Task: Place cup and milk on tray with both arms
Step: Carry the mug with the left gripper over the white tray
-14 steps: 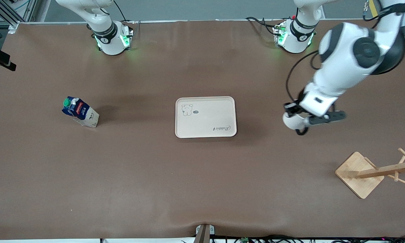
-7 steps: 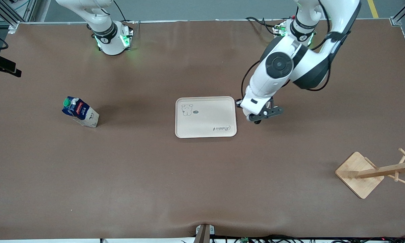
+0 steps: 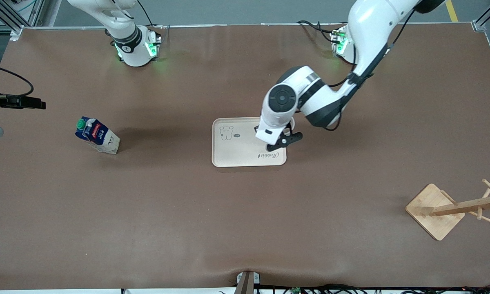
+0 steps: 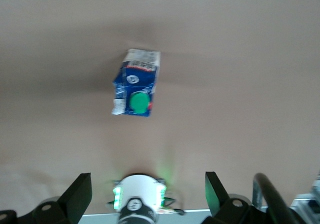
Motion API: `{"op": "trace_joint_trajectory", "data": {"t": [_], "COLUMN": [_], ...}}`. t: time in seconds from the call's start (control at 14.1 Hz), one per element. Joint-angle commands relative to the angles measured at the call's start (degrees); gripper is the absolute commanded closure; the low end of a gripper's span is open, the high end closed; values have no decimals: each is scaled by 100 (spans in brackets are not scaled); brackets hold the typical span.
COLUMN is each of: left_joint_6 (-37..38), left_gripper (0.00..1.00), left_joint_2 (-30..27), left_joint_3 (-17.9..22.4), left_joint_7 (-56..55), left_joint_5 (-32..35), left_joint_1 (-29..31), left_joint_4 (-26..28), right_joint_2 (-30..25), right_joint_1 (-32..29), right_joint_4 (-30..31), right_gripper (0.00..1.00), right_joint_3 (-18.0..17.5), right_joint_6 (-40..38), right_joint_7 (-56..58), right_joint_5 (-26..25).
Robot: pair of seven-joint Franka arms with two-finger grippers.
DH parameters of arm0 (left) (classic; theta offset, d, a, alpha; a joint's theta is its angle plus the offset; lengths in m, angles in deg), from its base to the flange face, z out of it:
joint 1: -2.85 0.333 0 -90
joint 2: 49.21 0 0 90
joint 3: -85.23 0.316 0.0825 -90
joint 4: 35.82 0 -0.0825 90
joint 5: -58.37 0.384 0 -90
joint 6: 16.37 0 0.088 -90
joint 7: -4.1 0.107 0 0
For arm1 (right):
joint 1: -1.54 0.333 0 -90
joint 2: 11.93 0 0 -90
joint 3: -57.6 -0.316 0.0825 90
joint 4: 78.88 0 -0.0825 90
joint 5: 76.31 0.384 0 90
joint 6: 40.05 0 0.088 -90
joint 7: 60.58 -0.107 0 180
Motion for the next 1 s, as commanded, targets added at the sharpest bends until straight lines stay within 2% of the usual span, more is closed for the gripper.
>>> {"op": "trace_joint_trajectory", "data": {"t": [0.0,0.21,0.5,0.57,0.64,0.71,0.92], "left_joint_6": [97,80,-104,-123,-123,-123,-88], "left_gripper": [100,100,100,94,57,1,0], "left_joint_2": [402,525,640,658,658,649,465], "left_joint_3": [45,54,63,63,72,80,72], "left_joint_7": [-339,-357,-576,-647,-673,-717,-726], "left_joint_5": [364,408,619,619,619,654,970], "left_joint_1": [-167,-281,-352,-352,-352,-343,-282], "left_joint_4": [-309,-309,-309,-309,-309,-309,-353], "right_joint_2": [479,506,637,760,796,796,787], "right_joint_1": [36,-342,-298,-307,-298,-281,-237], "right_joint_4": [-621,-393,72,73,82,91,362], "right_gripper": [0,0,0,0,0,0,0], "right_joint_3": [-80,-63,-63,-63,-63,-63,-80], "right_joint_6": [-256,-256,-99,-37,-45,-45,25], "right_joint_7": [388,388,327,213,47,-120,-289], "right_joint_5": [-380,-152,-108,-3,128,234,288]}}
